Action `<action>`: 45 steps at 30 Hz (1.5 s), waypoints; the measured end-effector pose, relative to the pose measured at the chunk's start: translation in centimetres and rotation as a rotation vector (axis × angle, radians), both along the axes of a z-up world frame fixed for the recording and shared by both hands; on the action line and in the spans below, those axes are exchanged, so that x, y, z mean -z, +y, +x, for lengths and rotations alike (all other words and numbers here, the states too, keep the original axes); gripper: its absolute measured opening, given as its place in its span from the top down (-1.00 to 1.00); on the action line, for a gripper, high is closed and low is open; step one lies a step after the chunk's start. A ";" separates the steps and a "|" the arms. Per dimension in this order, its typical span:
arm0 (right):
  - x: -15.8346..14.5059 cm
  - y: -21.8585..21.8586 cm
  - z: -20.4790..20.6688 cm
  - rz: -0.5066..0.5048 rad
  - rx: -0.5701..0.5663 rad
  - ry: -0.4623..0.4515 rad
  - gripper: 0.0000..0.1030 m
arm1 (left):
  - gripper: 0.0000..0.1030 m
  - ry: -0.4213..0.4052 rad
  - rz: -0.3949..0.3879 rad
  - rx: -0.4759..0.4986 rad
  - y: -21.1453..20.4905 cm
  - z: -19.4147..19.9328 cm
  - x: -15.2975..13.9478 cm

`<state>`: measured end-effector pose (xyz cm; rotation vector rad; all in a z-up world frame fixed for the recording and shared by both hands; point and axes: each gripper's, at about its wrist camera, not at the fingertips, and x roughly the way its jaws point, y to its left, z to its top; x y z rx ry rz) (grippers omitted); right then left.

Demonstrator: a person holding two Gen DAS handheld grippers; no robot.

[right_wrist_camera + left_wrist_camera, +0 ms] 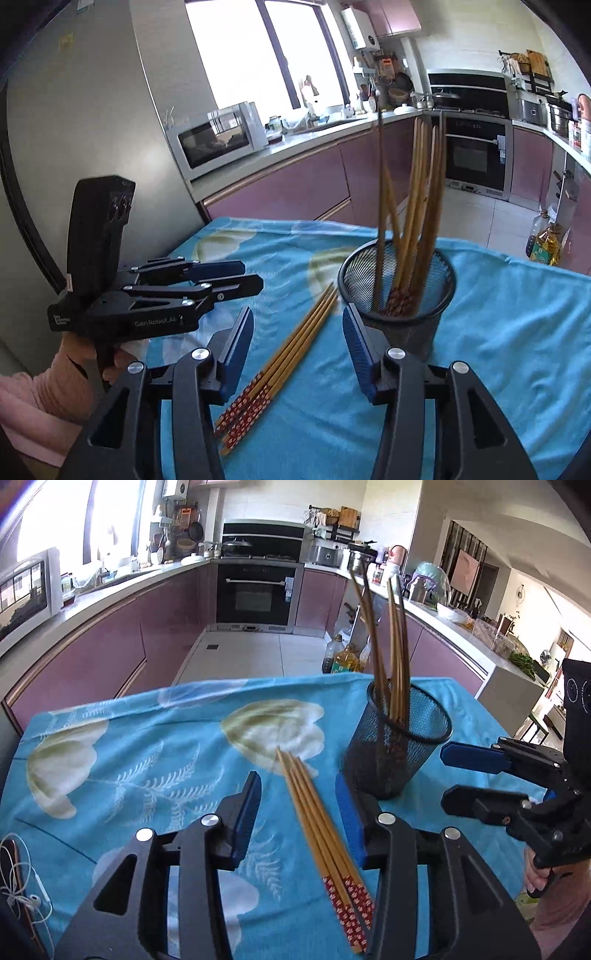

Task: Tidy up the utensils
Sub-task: 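Move the open right tool back down to the chopstick pile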

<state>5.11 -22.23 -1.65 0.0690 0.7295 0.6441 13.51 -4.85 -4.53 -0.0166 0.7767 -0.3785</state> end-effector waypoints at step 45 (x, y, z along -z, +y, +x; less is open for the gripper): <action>6.6 4.2 -0.2 -0.205 0.076 0.121 0.18 | 0.10 0.128 0.037 0.045 -0.6 -2.3 6.3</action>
